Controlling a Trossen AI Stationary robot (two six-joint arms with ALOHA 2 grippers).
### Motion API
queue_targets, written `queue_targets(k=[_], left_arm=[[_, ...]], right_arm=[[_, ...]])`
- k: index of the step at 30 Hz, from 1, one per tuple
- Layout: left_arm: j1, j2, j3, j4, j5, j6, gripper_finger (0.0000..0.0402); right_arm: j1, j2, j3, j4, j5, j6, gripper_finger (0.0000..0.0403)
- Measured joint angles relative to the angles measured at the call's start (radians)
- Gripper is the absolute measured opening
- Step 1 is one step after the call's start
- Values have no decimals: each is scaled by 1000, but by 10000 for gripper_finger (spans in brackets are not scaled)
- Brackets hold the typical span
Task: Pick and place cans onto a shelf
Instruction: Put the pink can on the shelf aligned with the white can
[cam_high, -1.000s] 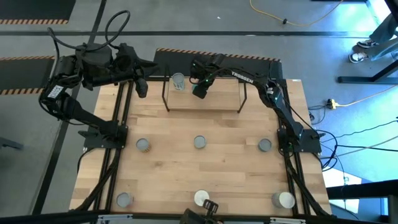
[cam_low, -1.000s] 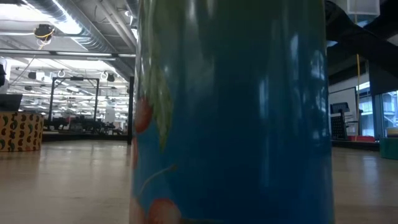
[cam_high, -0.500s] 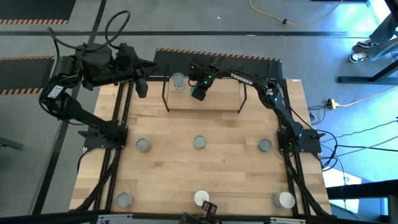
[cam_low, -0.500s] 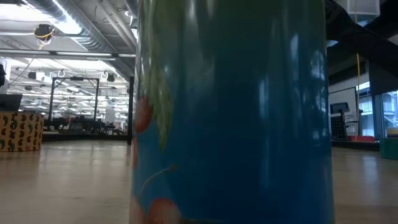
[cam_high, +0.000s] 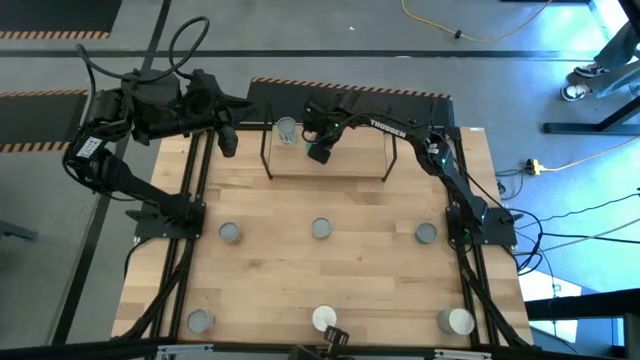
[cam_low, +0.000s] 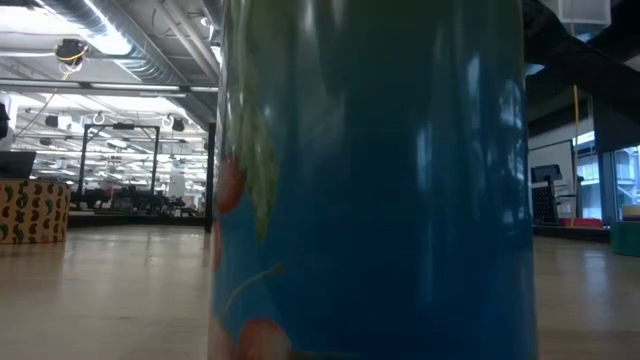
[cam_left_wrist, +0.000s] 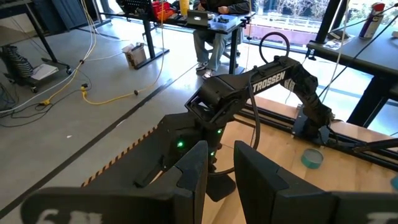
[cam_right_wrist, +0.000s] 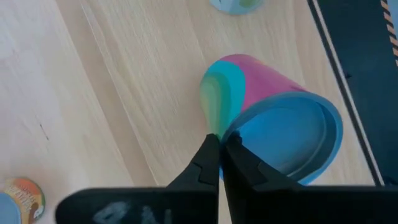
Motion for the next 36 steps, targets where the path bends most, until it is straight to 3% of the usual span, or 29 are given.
queue_targets(k=[19,30,36], left_arm=[[0,0,0,0,0,0,73],[0,0,0,0,2,0,73],[0,0,0,0,3,0,73]], right_arm=[[2,0,0,-4,26,17,74],[34,-12,7,31,29,-75,78],[66,-113,7,70,38,-106,77]])
